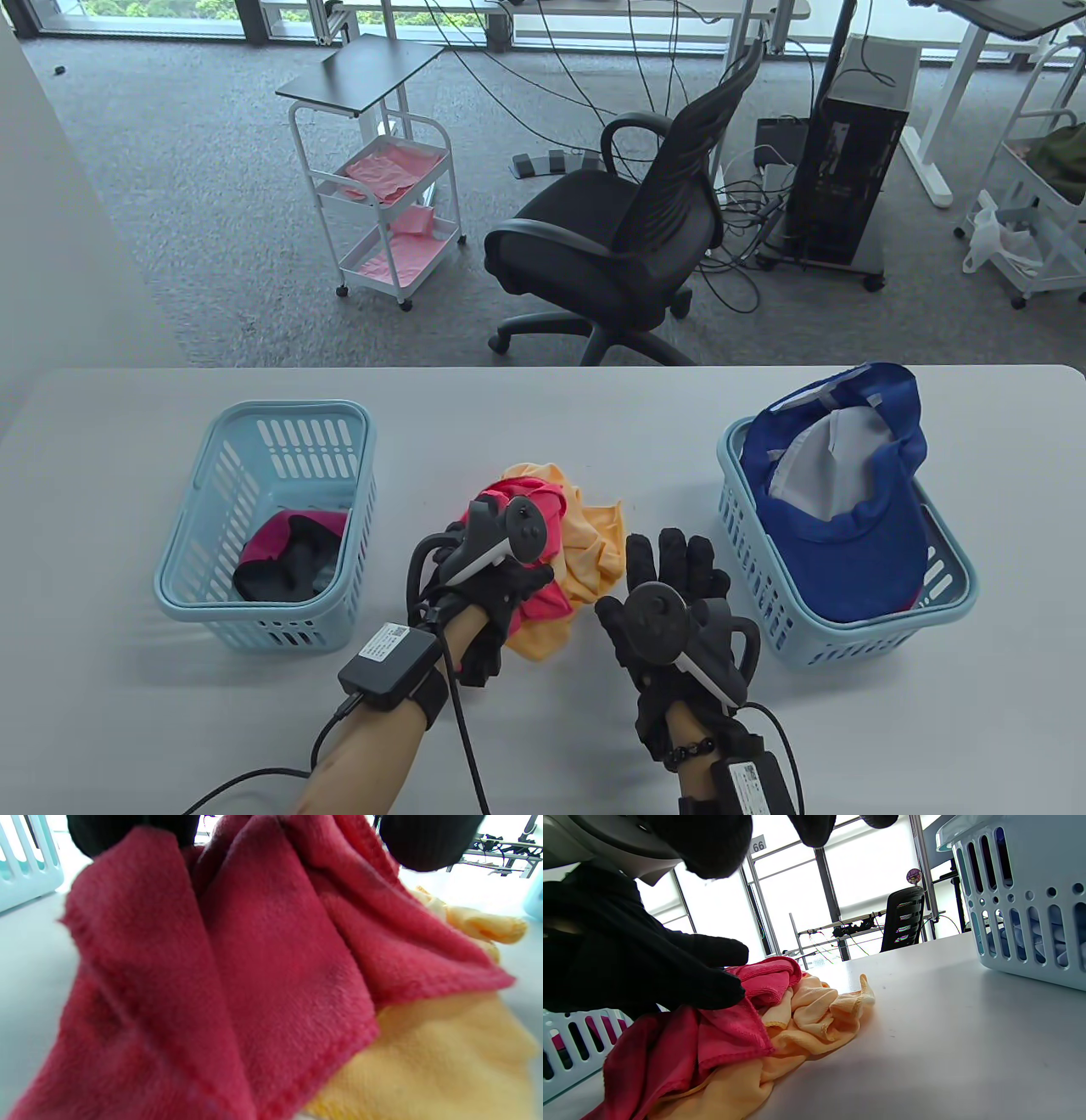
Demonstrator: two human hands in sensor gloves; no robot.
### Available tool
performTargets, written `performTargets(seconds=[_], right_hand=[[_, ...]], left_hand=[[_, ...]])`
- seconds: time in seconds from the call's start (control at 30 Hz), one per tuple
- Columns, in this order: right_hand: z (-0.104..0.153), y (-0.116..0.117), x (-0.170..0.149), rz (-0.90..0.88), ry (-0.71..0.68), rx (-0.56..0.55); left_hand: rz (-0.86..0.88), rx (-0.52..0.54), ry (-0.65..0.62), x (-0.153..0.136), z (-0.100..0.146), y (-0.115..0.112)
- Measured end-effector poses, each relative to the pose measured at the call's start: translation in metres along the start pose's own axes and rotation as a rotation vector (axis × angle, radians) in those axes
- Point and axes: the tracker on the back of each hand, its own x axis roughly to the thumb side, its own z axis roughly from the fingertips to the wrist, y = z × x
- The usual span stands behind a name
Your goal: Sort apparel and towels into hand baskets
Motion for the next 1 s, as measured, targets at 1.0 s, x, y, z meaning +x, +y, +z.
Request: performTargets(seconds=[1.0], right_hand=[[0.001,0.005,0.000,-0.082,0.031,0.014]], left_hand=[[-0.118,0.228,0.072,-0.003,-0.019,-0.008]])
